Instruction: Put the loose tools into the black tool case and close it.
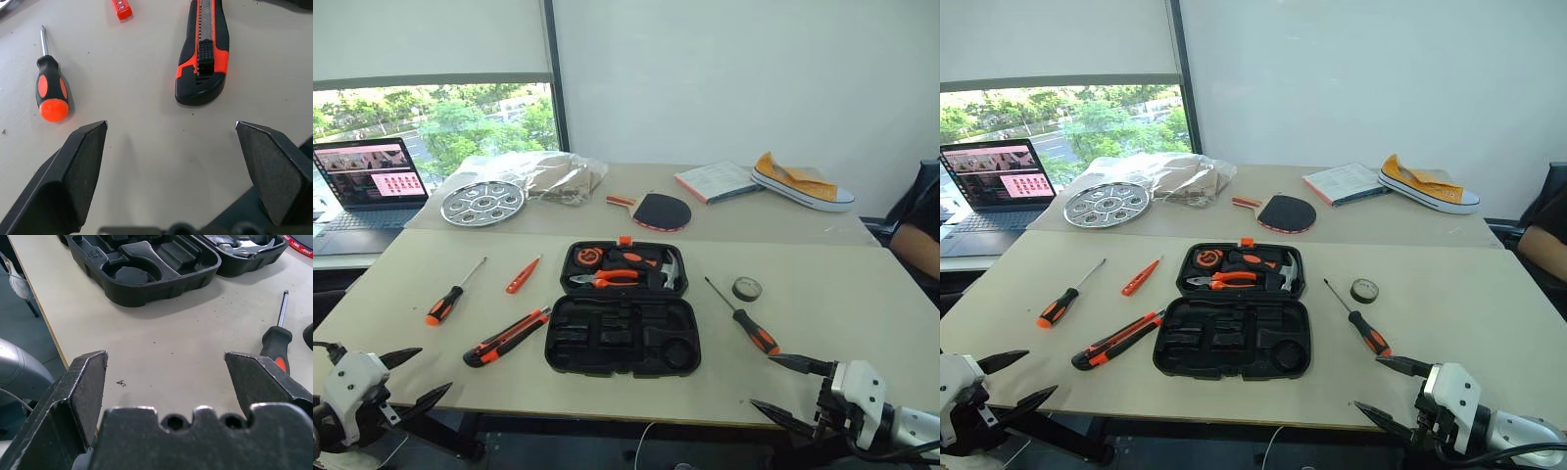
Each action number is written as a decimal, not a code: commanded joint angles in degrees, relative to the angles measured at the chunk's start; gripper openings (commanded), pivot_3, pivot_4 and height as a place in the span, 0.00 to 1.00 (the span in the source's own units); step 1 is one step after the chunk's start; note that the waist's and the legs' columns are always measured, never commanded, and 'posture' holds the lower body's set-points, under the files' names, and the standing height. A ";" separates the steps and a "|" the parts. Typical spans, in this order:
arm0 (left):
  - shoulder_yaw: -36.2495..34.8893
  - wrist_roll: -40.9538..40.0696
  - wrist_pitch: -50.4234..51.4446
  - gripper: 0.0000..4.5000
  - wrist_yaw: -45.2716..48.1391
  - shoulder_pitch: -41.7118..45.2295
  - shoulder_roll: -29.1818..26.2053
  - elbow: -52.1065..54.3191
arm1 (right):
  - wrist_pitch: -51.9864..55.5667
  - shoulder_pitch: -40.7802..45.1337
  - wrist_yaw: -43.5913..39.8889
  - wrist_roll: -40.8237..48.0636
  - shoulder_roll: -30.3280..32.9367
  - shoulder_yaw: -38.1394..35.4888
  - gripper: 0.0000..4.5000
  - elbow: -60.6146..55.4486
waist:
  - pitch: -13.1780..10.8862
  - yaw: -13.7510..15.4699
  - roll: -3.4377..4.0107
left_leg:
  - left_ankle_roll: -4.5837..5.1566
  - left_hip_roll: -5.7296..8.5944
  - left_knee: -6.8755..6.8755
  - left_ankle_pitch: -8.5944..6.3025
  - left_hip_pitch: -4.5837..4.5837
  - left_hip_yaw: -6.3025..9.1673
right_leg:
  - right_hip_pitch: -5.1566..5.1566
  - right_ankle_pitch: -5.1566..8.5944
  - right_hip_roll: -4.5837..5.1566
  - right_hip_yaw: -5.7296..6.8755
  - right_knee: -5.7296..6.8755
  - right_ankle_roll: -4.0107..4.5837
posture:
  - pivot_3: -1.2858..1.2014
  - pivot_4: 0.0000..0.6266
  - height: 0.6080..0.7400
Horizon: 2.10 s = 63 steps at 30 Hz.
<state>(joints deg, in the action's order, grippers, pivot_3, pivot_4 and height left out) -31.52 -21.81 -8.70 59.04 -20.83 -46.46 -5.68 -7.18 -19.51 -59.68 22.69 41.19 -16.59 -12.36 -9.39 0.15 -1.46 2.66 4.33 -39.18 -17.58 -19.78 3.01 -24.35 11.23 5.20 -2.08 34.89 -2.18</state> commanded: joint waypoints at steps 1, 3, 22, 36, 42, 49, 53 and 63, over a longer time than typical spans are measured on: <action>-2.29 -5.58 7.21 1.00 -1.61 0.06 0.24 4.42 | -3.07 2.24 -1.76 2.60 -1.50 0.60 0.99 -1.18 | 0.00 0.00 -0.01 | 0.00 0.00 0.00 0.00 0.00 0.00 | 0.00 0.00 0.00 0.00 0.00 0.00 | 0.52 0.24 1.00; -5.19 -11.96 15.98 1.00 -4.96 -0.45 1.78 7.50 | -3.31 5.98 -2.75 7.06 -4.16 3.03 0.99 -4.92 | -0.04 -0.32 -0.07 | 0.00 -0.05 0.00 0.00 0.03 -0.01 | 0.01 -0.01 -0.02 0.00 0.01 0.02 | 0.52 0.24 1.00; -2.39 -15.20 48.26 1.00 -24.17 21.00 -5.20 -0.71 | -0.46 15.03 1.42 8.88 -11.78 11.23 0.99 -9.87 | -0.01 1.24 -0.20 | -0.37 -0.20 -0.11 -0.26 0.51 0.09 | 0.11 0.02 -0.04 1.12 0.14 0.44 | 0.52 0.24 1.00; 24.11 5.75 44.10 0.48 -12.86 53.40 -9.39 -36.24 | -0.26 13.99 4.26 8.01 -11.46 9.95 1.00 -11.37 | 0.03 -0.86 -0.08 | -0.93 -0.17 0.16 -0.01 0.02 -0.21 | -0.90 -0.22 0.04 1.38 0.43 0.85 | 0.52 0.24 1.00; 18.04 -0.63 26.94 0.19 2.39 55.29 -8.04 -29.26 | -1.60 10.45 5.24 7.54 -10.99 8.41 1.00 -11.90 | 0.02 -0.26 -0.22 | -0.84 -0.18 -0.12 -0.07 -0.47 -0.13 | -1.12 -0.22 0.10 1.54 0.35 0.85 | 0.52 0.24 1.00; 32.79 -0.15 27.04 0.19 19.11 59.60 -3.10 -7.80 | -4.44 5.85 1.44 7.05 -8.12 4.40 1.00 -8.39 | 0.04 0.89 -0.15 | -0.63 -0.14 -0.74 -0.20 -0.96 -0.19 | -1.30 -0.34 0.15 1.54 0.43 0.66 | 0.52 0.24 1.00; 42.87 9.64 23.98 0.19 18.79 62.81 -0.13 -5.79 | -3.86 4.50 1.38 8.13 -7.60 2.78 1.00 -7.44 | 0.03 0.07 -0.14 | -0.43 -0.12 -0.87 -0.31 -0.73 -0.24 | -0.86 -0.42 0.09 1.44 0.21 0.53 | 0.52 0.24 1.00; 52.49 22.00 20.87 0.19 16.87 66.62 4.03 -11.60 | -3.13 2.94 3.89 8.26 -8.77 1.62 1.00 -9.80 | 0.01 -0.75 -0.11 | -0.13 -0.22 -0.84 -0.47 -0.50 -0.40 | -0.83 -0.44 -0.07 1.27 0.35 0.57 | 0.52 0.24 1.00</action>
<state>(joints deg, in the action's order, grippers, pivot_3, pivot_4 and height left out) 20.64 -2.12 13.59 76.44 43.77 -42.40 -15.82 -9.99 -16.34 -56.63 29.68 32.58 -13.20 -19.49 -9.38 -0.59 -1.57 2.53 4.12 -40.06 -18.05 -20.28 2.63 -25.15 10.79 5.13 -0.79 35.24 -1.61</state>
